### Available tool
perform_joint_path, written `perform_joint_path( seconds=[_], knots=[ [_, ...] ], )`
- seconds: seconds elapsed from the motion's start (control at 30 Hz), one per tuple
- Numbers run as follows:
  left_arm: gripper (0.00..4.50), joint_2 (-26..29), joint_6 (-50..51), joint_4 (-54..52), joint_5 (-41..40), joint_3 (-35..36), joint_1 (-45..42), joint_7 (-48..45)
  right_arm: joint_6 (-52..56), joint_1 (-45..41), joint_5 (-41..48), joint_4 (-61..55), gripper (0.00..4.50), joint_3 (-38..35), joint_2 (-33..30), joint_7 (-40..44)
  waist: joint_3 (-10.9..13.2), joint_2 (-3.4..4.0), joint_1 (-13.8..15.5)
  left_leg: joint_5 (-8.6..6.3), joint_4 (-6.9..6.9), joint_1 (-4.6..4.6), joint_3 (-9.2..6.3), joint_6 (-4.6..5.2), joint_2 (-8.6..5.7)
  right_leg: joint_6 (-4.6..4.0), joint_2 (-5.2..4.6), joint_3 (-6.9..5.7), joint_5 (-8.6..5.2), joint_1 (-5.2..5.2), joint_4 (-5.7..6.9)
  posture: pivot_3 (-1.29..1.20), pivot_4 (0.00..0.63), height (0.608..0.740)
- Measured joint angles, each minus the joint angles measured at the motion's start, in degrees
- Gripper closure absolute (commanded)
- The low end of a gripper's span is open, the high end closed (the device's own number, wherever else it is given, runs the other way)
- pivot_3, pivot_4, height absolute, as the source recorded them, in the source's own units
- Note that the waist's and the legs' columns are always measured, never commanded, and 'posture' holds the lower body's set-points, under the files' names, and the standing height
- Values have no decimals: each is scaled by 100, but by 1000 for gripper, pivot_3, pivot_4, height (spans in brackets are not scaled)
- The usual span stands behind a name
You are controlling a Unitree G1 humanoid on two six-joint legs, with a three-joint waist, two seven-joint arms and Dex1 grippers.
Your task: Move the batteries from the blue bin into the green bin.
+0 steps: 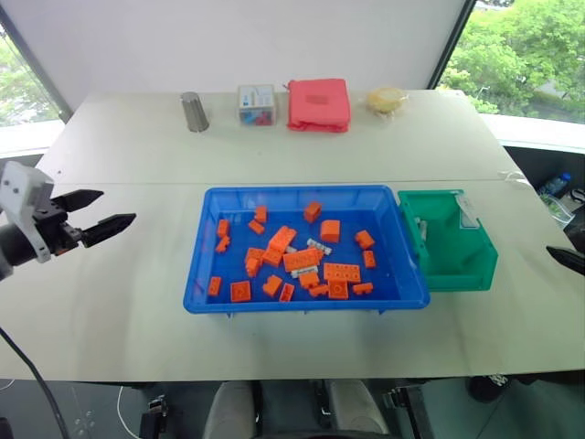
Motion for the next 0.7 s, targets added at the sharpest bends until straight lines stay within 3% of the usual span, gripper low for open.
perform_joint_path(
  seconds=[0.7],
  knots=[
    [0,-4,-37,117,169,-20,37,124,130,-3,-19,-68,68,43,12,-81,0,0,-1,0,2,6,2,0,0,1,0,1,1,5,2,0,150,740]
  ],
)
